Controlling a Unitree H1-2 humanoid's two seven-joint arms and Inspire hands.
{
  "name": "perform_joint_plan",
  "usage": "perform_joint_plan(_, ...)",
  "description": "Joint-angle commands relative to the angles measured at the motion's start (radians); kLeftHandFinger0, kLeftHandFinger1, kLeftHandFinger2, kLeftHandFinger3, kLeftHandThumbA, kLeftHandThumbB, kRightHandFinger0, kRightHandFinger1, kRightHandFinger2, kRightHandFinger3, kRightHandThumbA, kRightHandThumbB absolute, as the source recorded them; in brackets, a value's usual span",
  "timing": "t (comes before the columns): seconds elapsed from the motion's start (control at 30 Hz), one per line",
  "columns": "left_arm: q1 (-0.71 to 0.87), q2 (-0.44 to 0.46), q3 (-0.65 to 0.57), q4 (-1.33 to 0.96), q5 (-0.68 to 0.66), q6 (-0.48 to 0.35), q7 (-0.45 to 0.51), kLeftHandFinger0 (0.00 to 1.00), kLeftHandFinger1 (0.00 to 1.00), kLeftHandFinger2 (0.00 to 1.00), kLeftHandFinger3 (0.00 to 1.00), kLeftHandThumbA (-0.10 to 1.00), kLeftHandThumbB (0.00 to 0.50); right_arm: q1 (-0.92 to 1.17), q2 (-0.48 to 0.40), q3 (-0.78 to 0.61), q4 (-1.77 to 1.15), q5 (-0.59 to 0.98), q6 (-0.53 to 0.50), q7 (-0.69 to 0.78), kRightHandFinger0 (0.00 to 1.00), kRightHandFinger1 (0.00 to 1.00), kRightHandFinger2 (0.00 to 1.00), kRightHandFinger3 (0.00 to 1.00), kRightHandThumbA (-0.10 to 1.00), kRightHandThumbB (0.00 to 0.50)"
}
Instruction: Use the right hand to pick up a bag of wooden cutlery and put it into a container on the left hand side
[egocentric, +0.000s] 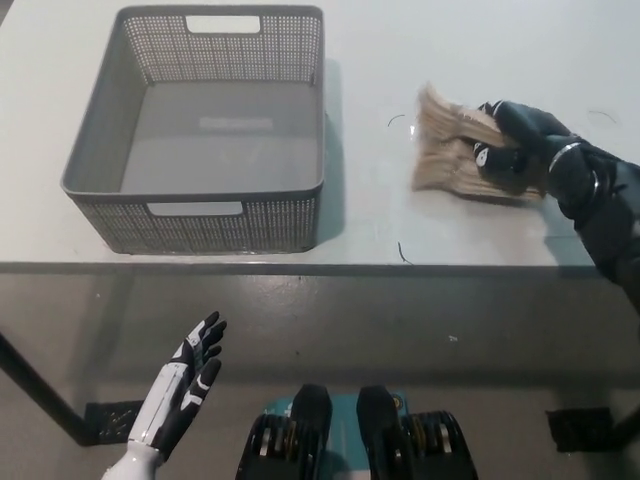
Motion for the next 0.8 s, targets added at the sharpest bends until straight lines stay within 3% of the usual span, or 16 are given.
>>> perform_joint_plan(0.0,0.006,0.011,0.007,-0.01,-0.016,-0.038,0.003,1.0,1.0,1.0,1.0,0.9,0.388,-0.091,-0.028,-0.127,-0.017,0.153,-0.029,-0.049,0.0,0.41,0.84,0.9,-0.1,0.134)
perform_joint_plan(0.1,0.013,0.01,0.005,-0.011,-0.006,-0.038,0.008,1.0,1.0,1.0,1.0,0.91,0.386,-0.109,-0.038,-0.195,-0.024,0.192,-0.044,-0.049,0.01,0.44,0.81,0.84,-0.1,0.128)
perform_joint_plan(0.27,0.028,0.009,0.005,-0.01,-0.008,-0.038,0.011,1.0,1.0,1.0,1.0,0.91,0.377,-0.151,-0.033,-0.351,-0.029,0.305,0.018,0.011,0.0,0.52,0.84,0.79,-0.1,0.105)
perform_joint_plan(0.4,0.035,0.009,0.005,-0.014,-0.002,-0.038,0.014,1.0,1.0,1.0,1.0,0.92,0.372,-0.177,-0.03,-0.434,-0.031,0.364,0.036,0.051,0.14,0.62,0.89,0.81,-0.1,0.127)
perform_joint_plan(0.47,0.042,0.009,0.004,-0.014,-0.004,-0.038,0.015,1.0,1.0,1.0,1.0,0.92,0.373,-0.196,-0.019,-0.492,-0.032,0.408,0.06,0.073,0.12,0.61,0.9,0.84,-0.1,0.126)
perform_joint_plan(0.63,0.055,0.007,0.003,-0.012,-0.006,-0.038,0.017,1.0,1.0,1.0,1.0,0.91,0.381,-0.226,0.016,-0.586,-0.041,0.481,0.094,0.116,0.04,0.56,0.87,0.8,-0.1,0.095)
perform_joint_plan(0.7,0.064,0.003,0.001,-0.016,0.0,-0.038,0.022,1.0,1.0,1.0,1.0,0.92,0.381,-0.243,0.041,-0.609,-0.049,0.498,0.115,0.113,0.02,0.56,0.92,0.96,-0.1,0.107)
perform_joint_plan(0.77,0.072,0.004,0.001,-0.018,0.002,-0.038,0.023,1.0,1.0,1.0,1.0,0.93,0.382,-0.254,0.066,-0.613,-0.061,0.502,0.123,0.116,0.01,0.54,0.92,1.0,-0.1,0.111)
